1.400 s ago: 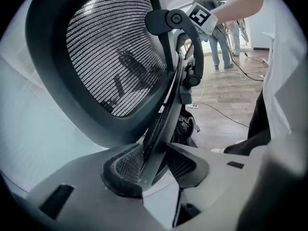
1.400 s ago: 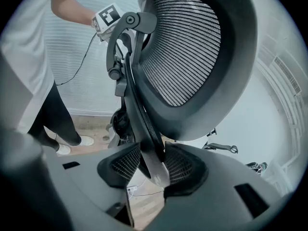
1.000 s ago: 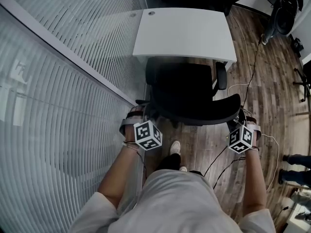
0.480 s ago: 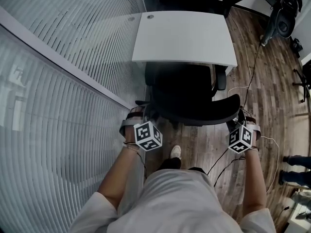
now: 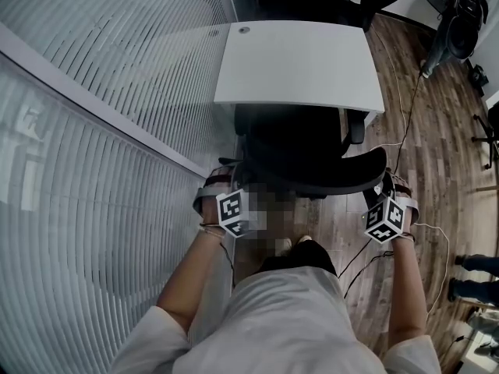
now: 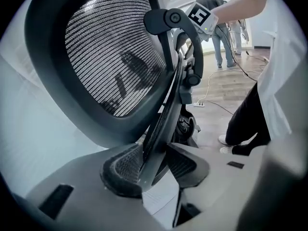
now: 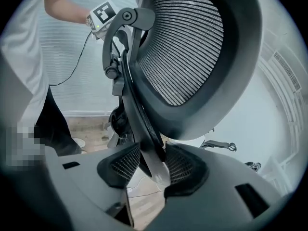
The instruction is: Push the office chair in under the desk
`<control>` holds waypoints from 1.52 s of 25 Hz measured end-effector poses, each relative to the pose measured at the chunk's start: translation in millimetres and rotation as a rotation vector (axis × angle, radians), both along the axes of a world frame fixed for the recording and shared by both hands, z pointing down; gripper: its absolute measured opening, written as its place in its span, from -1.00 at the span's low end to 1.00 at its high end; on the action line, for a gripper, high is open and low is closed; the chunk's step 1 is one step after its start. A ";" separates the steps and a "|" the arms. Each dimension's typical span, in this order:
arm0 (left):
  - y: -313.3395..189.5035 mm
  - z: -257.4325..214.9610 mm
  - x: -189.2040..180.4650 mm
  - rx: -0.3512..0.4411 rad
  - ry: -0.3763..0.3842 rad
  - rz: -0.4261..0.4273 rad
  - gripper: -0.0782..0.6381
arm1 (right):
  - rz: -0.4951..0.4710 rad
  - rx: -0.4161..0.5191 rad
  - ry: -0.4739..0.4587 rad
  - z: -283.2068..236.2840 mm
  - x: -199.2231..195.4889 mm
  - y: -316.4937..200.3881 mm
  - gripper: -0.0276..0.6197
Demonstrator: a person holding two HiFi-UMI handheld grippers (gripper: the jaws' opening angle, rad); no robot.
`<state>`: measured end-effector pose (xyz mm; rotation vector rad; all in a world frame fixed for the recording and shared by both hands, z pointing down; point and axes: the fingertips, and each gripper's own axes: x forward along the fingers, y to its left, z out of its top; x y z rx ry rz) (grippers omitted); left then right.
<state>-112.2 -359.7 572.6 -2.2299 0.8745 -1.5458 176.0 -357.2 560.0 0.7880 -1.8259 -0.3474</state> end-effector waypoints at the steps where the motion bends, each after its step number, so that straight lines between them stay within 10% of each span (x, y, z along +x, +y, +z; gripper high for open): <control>1: -3.0 0.4 -0.4 -0.001 0.000 -0.003 -0.33 | 0.001 0.001 0.000 0.4 -0.4 -3.1 -0.39; 38: -138.5 1.0 -13.3 0.009 -0.007 -0.035 -0.33 | 0.007 0.003 0.004 1.1 -12.2 -145.8 -0.38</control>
